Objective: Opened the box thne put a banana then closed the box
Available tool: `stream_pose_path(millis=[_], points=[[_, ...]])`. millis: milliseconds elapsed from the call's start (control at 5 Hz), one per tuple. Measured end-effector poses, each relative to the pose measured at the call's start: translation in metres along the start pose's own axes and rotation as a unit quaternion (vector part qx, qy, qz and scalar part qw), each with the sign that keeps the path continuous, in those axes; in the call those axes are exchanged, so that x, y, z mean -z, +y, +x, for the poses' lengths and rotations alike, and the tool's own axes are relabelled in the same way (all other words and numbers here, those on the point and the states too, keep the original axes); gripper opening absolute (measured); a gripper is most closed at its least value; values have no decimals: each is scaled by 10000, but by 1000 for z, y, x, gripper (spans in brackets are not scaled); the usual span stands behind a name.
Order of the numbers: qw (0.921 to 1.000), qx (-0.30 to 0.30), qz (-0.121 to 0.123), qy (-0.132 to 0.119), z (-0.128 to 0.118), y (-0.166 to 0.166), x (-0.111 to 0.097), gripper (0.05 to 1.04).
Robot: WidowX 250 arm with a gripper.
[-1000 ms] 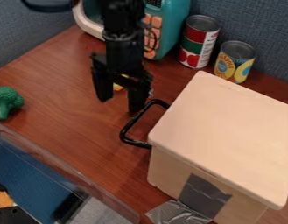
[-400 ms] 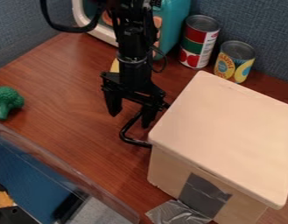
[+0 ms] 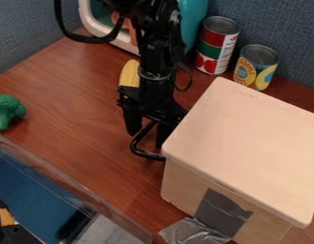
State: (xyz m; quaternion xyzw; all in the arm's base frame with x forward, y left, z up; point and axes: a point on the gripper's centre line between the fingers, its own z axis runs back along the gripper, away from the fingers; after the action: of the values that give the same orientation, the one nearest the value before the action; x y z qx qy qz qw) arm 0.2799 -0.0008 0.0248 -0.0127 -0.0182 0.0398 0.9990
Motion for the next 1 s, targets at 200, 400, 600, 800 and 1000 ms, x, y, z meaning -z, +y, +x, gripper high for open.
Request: stream_pose_path(millis=[200,400,600,800,1000], points=[[10000,32,76,41,-2,8,-7,363],[9998,-43,111,175,-7,31,-9,167],[9993,-110,209,276,-5,61,-13,120],[9982,-303,252,451,-4,92,-5,117],[9971,-401,358,539,-4,118,-4,117]])
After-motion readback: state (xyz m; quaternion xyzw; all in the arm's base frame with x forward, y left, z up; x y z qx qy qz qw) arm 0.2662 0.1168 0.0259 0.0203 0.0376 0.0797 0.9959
